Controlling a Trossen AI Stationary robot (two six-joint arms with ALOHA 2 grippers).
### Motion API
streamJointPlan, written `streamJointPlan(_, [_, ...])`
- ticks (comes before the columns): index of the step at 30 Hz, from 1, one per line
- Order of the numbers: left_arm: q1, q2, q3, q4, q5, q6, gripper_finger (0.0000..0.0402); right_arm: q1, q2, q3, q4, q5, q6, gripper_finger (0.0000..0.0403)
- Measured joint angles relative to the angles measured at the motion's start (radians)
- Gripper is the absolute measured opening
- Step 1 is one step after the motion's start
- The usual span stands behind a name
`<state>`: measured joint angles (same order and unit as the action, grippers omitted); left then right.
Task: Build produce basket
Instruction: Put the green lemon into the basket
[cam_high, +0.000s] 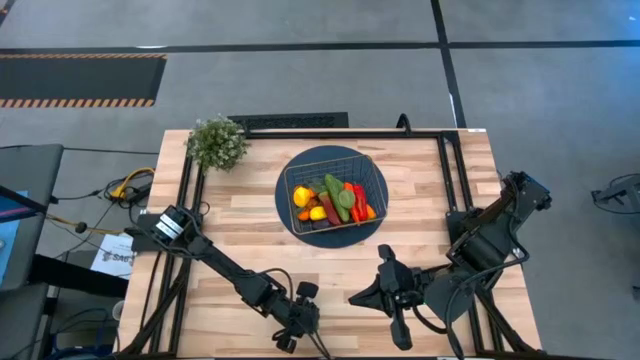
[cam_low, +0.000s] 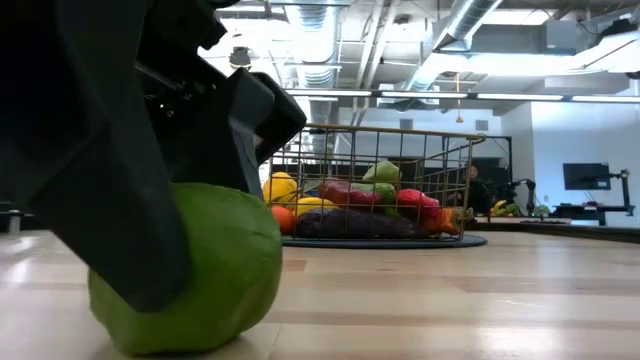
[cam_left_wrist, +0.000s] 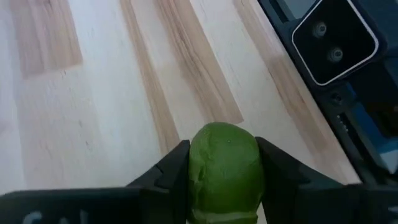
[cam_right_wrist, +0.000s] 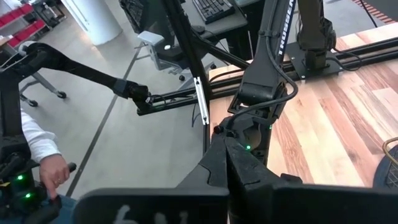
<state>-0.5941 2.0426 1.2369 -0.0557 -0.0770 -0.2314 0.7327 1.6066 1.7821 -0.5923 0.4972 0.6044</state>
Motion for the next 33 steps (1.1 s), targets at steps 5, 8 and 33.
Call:
streamJointPlan(5, [0.039,-0.045,0.004,-0.064,0.069,-0.084,0.0116,0.0,0.0,0.0,0.001,0.0,0.0,0.0001])
streamJointPlan(8, [0.075,-0.122,0.048,-0.188,0.02,-0.08,0.0116,0.0,0.0,0.0,0.001,0.0,-0.003,0.0001])
streamJointPlan(33, [0.58,-0.283,0.146,-0.544,-0.279,-0.059,0.0116,-0.062,-0.009,0.001,0.008,0.002,-0.109,0.0001])
